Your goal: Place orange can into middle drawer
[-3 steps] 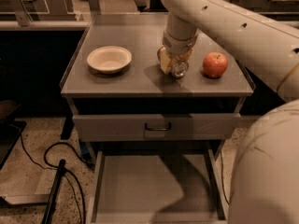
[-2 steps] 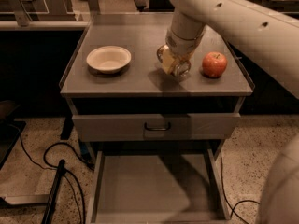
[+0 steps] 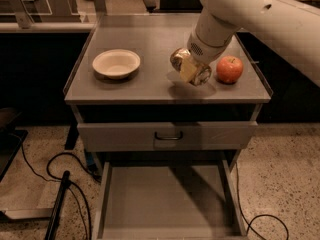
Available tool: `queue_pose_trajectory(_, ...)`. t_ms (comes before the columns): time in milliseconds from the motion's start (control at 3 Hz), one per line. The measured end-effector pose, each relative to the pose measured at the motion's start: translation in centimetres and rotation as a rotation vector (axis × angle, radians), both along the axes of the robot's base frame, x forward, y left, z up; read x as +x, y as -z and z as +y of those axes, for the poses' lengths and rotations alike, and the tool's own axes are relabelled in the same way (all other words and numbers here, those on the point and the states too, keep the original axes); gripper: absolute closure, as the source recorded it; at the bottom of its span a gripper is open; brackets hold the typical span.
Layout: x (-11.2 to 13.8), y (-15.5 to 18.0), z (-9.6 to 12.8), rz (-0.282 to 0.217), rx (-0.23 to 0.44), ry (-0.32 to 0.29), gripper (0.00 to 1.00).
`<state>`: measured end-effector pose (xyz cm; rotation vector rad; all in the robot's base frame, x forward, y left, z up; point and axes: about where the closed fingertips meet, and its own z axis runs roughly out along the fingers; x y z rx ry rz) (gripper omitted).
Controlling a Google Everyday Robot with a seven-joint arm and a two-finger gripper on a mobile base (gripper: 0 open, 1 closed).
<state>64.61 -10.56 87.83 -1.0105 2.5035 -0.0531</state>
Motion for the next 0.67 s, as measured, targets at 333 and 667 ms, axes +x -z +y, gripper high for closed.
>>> queue_pose_trajectory(333, -0.6, -0.1, 0.1, -0.001, 0.001, -0.010, 1.00)
queue_pose_trajectory(667, -4.1, -0.3, 0.1, 0.009, 0.012, 0.000, 1.00)
